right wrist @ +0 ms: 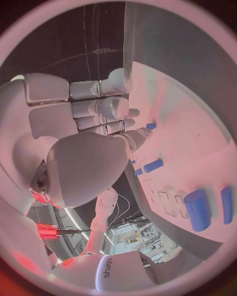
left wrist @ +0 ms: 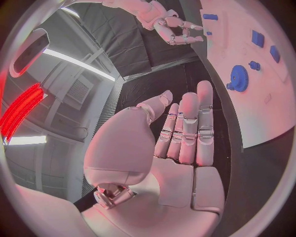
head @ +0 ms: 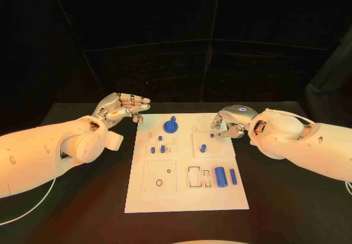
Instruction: Assemble the parts on the task board
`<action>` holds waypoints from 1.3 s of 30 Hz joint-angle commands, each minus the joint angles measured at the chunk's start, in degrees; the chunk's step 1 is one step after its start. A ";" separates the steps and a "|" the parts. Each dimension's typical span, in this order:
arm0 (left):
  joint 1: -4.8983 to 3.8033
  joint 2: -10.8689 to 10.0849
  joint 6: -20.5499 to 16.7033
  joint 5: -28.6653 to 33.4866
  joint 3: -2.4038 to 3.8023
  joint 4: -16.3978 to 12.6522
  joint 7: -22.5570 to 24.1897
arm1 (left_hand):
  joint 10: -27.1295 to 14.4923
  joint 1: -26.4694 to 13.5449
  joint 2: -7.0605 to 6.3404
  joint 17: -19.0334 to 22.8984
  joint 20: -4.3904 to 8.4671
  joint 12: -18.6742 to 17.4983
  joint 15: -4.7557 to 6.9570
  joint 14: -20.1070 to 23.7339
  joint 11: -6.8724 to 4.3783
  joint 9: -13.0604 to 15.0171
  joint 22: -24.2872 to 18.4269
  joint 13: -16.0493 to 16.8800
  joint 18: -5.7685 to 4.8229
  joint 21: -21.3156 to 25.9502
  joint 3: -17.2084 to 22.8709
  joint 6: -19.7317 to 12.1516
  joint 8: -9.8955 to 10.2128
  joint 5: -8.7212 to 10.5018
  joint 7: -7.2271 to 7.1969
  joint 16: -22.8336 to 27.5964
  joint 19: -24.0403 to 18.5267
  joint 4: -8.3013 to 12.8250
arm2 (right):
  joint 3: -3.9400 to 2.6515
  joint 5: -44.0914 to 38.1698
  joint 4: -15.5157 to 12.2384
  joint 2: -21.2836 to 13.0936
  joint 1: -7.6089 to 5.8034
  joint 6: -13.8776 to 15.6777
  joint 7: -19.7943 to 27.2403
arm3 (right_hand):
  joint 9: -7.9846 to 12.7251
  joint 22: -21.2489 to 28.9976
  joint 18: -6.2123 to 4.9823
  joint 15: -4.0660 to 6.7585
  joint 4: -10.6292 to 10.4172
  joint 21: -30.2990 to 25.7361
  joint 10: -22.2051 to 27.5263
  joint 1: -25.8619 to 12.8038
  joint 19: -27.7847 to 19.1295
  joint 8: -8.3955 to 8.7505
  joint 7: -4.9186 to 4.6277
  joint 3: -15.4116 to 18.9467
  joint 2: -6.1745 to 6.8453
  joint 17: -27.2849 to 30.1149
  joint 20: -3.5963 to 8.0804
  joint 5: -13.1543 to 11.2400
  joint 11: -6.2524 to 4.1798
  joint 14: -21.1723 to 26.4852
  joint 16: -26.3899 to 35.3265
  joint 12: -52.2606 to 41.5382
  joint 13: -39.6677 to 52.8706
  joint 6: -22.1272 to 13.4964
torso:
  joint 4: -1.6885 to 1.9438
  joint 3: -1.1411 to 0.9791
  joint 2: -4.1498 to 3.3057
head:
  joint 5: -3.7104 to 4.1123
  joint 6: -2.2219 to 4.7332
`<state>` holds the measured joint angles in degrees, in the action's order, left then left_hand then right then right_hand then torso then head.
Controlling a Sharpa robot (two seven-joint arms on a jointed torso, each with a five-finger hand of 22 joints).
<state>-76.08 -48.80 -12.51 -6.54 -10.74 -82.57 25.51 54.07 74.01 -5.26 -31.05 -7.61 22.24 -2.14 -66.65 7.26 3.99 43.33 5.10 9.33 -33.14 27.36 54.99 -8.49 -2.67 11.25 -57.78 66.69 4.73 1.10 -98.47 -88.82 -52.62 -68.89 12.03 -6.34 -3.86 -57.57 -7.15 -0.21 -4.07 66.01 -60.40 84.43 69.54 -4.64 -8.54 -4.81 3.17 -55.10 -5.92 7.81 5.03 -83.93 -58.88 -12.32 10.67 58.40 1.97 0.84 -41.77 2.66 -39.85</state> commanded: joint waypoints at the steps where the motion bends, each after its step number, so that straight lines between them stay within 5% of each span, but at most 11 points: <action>1: -0.07 -0.08 1.71 4.32 0.04 -0.32 2.45 | 0.17 -0.20 0.30 0.19 -0.09 0.37 -0.02 0.48 0.09 0.02 -0.16 0.06 1.17 0.28 -0.24 -0.13 -0.29 -0.38 0.35 0.29 -0.55 0.00 | -0.03 -3.54 0.38 0.57 0.35 -1.37 -0.66 | -0.10 -0.20 0.09 -0.31 0.01 0.41 -0.39 0.27 0.31 0.31 -0.17 -0.73 0.18 -0.14 -0.17 -0.48 0.19 -0.23 -0.29 0.38 -0.69 0.30 | -0.01 0.01 -0.04 | -0.05 -0.06; 11: -0.07 -0.22 1.96 2.80 0.02 -0.42 1.58 | -0.09 0.00 0.52 0.74 -0.12 0.72 -0.07 0.88 0.17 0.00 -0.59 0.01 1.16 0.82 -0.32 -0.26 -0.57 -0.38 0.44 0.74 -0.77 0.08 | -0.03 -3.29 1.45 2.05 1.40 -2.20 -0.31 | -0.17 -1.46 0.30 -0.11 -0.16 1.39 -1.79 -0.18 1.09 0.43 0.15 -3.25 -0.05 -0.20 -0.06 -0.78 -0.13 -0.55 -0.61 1.17 -2.74 1.30 | -0.02 0.03 -0.08 | -0.13 -0.11; 14: -0.07 -0.21 1.98 2.64 0.02 -0.43 1.47 | -0.15 -0.02 0.55 0.83 -0.13 0.77 -0.08 0.94 0.19 -0.01 -0.67 0.00 1.15 0.91 -0.35 -0.31 -0.61 -0.38 0.47 0.81 -0.80 0.06 | -0.03 -3.22 1.98 2.62 1.69 -2.28 -0.26 | -0.11 -1.94 0.37 -0.10 0.11 1.78 -2.64 -0.02 1.31 0.69 0.07 -6.10 0.03 -0.26 0.02 -2.60 -0.04 -0.64 -0.89 1.94 -4.21 1.60 | -0.01 0.00 -0.11 | -0.09 -0.06; 23: -0.07 -0.30 2.00 2.52 0.02 -0.51 1.15 | -0.28 -0.02 0.64 1.00 -0.15 0.88 -0.11 1.02 0.22 -0.03 -0.82 -0.02 1.15 1.08 -0.39 -0.42 -0.67 -0.39 0.50 0.93 -0.84 0.03 | -0.03 -2.97 3.11 3.72 1.94 -2.42 -0.40 | -0.24 -3.33 0.60 0.06 0.59 2.86 -4.49 -0.48 1.95 0.49 0.15 -11.69 0.25 -0.91 0.03 -3.10 -0.21 -0.79 -1.86 2.66 -6.04 2.86 | 0.01 0.01 -0.09 | -0.27 -0.32; 30: -0.07 -0.34 2.00 2.51 0.02 -0.33 0.51 | -0.44 -0.08 0.93 1.13 -0.18 0.97 -0.14 0.92 0.26 -0.05 -0.93 -0.05 1.15 1.17 -0.37 -0.55 -0.73 -0.40 0.55 0.91 -0.74 -0.10 | -0.03 -2.66 3.21 3.97 1.97 -1.43 -0.45 | -0.88 -5.20 0.88 0.97 3.40 4.42 -8.55 0.62 2.74 -0.73 0.72 -18.74 -0.21 -1.40 0.70 -4.06 -1.10 -0.83 -2.70 2.36 -6.36 6.36 | -0.03 -0.03 -0.08 | -0.16 -0.43; 39: -0.08 -0.40 2.04 2.51 0.02 0.02 0.02 | -0.59 -0.07 1.12 1.22 -0.19 1.05 -0.15 0.82 0.27 -0.06 -1.02 -0.08 1.16 1.21 -0.33 -0.69 -0.77 -0.41 0.56 0.85 -0.61 -0.16 | -0.03 -2.32 2.68 3.75 1.98 -0.42 -0.69 | -1.17 -7.31 1.20 1.22 6.91 6.20 -10.42 -2.55 3.24 -0.48 0.73 -25.61 1.54 -1.62 0.85 -4.23 -1.38 -0.72 -3.34 3.45 -6.49 7.53 | -0.04 -0.07 -0.07 | -0.11 -0.65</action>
<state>-76.07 -49.16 -11.14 -4.17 -10.77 -82.56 25.63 53.84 73.96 -4.72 -29.90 -7.78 23.06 -2.36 -66.04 7.49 3.98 42.37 5.09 9.30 -32.21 27.20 54.56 -8.97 -2.87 11.67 -57.18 66.11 4.57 0.89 -101.05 -86.04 -48.76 -67.07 11.30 -6.61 -4.96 -64.74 -7.14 0.64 2.78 72.01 -69.53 82.51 72.31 -5.30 -7.69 -30.11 4.90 -56.65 -5.00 3.47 4.70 -84.14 -62.02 -9.16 4.07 65.55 1.93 0.80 -41.85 2.57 -40.47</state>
